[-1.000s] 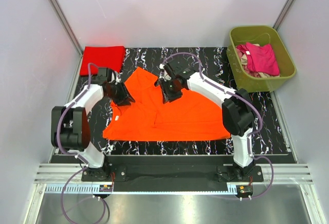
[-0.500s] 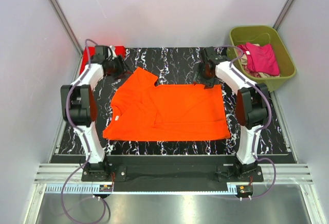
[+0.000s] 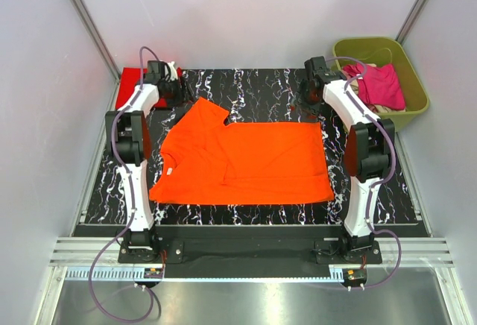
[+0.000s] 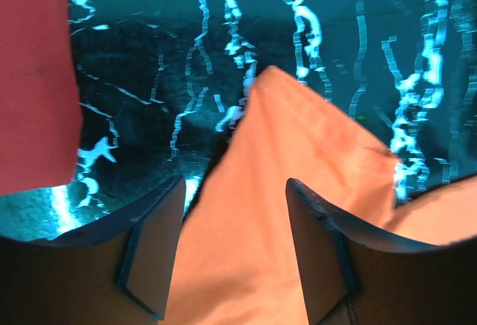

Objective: Fold and stack the t-shirts
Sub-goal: Fold the tshirt

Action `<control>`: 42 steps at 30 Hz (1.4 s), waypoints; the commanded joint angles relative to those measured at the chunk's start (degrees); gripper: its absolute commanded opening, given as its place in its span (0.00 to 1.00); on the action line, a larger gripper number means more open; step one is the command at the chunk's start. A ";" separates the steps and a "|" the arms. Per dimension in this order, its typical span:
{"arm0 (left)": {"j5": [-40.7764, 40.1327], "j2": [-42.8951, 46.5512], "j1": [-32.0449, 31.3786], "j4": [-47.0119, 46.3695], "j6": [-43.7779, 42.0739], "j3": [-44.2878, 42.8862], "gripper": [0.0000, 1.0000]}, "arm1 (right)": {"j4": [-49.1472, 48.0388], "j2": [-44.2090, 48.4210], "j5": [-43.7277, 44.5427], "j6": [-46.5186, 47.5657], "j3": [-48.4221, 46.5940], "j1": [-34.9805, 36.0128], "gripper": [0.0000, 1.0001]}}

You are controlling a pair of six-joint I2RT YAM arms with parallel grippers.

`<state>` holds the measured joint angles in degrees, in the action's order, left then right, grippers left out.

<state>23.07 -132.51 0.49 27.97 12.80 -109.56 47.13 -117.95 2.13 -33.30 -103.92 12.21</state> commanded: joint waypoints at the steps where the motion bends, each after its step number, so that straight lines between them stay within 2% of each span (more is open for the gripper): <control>1: -5.03 -0.47 -2.33 2.17 -3.74 -2.86 0.61 | 1.38 1.14 -1.34 1.65 -1.02 0.27 0.64; 4: -9.86 -0.56 -3.74 4.98 -4.62 -2.07 0.61 | 1.47 1.58 -1.52 2.18 -0.32 0.27 0.64; 10: -17.87 -4.42 -4.36 13.49 -1.81 -7.68 0.56 | 1.47 2.55 -1.16 3.33 1.70 0.10 0.64; 13: -20.69 -5.48 -4.80 15.19 -0.15 -7.87 0.55 | 1.47 2.73 -1.60 3.15 2.40 -0.25 0.64; 19: -21.48 -6.45 -5.32 16.68 1.62 -8.21 0.47 | 1.21 2.99 -2.04 2.80 3.46 -0.25 0.64; 23: -20.08 -7.06 -5.50 16.60 1.79 -8.92 0.32 | 1.20 1.68 0.31 -0.09 2.41 -0.25 0.62; 24: -19.99 -7.24 -5.50 16.59 1.53 -9.09 0.23 | 1.21 1.06 1.37 -1.14 2.14 -0.25 0.62; 27: -19.29 -6.98 -6.03 16.59 0.66 -9.01 0.08 | 1.20 -0.17 6.91 -6.94 0.91 -0.34 0.59; 30: -19.82 -6.19 -6.38 16.59 -0.58 -8.92 0.00 | 1.29 -2.27 7.98 -13.53 -0.58 -0.96 0.59; 34: -21.39 -3.73 -6.47 16.59 -0.23 -8.31 0.00 | 2.78 -3.25 10.43 -18.99 -2.25 -1.22 0.59; 38: -22.63 1.79 -6.56 16.59 2.93 -6.46 0.00 | 4.02 -3.34 17.19 -19.61 -2.95 -1.83 0.58; 42: -20.18 5.41 -6.64 16.51 6.88 -4.09 0.00 | 5.42 -5.18 17.91 -21.36 -3.48 -2.19 0.52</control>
<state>2.61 -134.21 -5.78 44.66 16.40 -114.15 50.63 -121.93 15.25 -51.16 -104.84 10.66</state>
